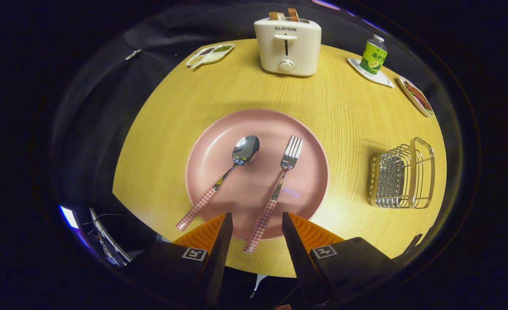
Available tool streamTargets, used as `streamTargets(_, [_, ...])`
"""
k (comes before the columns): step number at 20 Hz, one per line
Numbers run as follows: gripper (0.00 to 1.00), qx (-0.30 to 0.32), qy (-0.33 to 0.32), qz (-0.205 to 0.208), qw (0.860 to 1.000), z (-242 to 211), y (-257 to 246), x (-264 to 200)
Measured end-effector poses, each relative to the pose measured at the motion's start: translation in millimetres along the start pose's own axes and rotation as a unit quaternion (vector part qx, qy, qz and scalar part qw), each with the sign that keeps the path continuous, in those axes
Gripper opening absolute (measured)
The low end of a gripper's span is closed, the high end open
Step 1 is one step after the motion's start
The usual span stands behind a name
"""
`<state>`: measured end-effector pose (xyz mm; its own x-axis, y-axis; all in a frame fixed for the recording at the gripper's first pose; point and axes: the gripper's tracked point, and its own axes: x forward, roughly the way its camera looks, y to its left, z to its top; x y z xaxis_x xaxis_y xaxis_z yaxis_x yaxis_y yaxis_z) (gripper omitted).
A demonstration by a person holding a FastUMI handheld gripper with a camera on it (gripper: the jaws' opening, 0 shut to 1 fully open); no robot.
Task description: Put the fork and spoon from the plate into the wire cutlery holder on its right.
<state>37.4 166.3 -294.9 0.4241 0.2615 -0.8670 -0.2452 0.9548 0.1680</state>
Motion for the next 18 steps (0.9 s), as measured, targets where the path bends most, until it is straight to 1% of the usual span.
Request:
streamTargets(2, [0.73,0.014,0.014,-0.01,1.0,-3,-3,10])
streamTargets(5, [0.41,0.03,0.033,-0.015,0.999,-8,-5,21])
streamTargets(7, [0.27,0.04,0.037,-0.011,0.998,-6,-9,21])
streamTargets(8, [0.27,0.048,0.029,-0.008,0.998,-3,-11,21])
streamTargets(9, [0.15,0.052,0.03,-0.005,0.998,-2,-13,22])
streamTargets(14, [0.13,0.055,0.003,0.039,0.998,11,-20,-10])
streamTargets(18, [0.13,0.008,-0.024,0.062,0.998,23,-44,-68])
